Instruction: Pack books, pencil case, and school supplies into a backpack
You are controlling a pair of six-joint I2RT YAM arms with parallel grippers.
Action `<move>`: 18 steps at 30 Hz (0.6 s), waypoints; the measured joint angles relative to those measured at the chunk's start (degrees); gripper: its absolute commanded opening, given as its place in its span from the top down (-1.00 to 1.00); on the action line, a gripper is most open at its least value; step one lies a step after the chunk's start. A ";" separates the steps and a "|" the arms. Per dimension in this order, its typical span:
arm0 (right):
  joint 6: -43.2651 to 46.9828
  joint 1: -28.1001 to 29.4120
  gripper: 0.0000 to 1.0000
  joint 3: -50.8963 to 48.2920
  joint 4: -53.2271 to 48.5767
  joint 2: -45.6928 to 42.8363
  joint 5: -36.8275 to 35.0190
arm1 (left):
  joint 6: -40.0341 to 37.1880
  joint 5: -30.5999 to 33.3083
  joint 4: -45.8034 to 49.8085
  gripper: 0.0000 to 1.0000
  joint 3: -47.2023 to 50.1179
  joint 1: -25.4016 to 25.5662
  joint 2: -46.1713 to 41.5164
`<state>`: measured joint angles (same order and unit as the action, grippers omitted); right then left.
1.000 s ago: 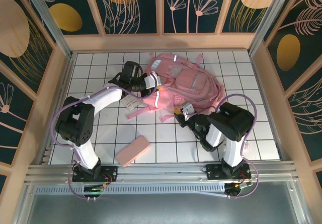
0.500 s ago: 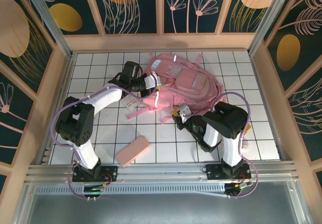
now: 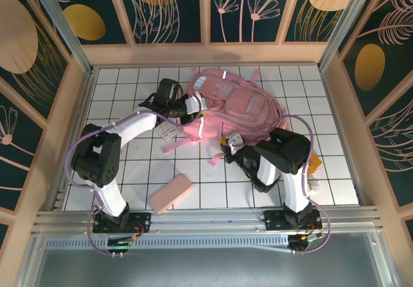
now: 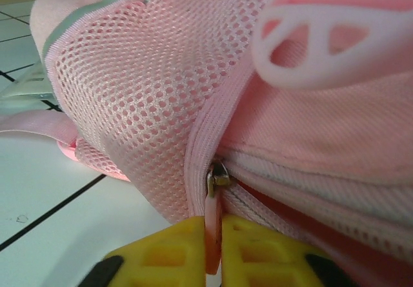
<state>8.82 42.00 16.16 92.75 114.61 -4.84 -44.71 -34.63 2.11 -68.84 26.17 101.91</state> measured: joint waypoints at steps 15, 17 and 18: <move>-1.51 5.16 1.00 -4.04 -0.13 -4.24 -16.15 | -0.59 3.28 -1.90 1.00 1.73 0.70 -0.39; -2.36 6.49 1.00 -5.16 -0.15 -5.73 -19.91 | -1.51 4.04 -2.86 1.00 2.71 0.79 -0.63; -2.91 6.95 1.00 -5.70 -0.17 -6.43 -21.55 | -1.99 4.35 -3.50 1.00 3.32 0.81 -0.76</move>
<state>5.91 48.95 10.46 92.58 108.18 -26.39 -46.70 -30.28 -1.39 -65.52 26.98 101.14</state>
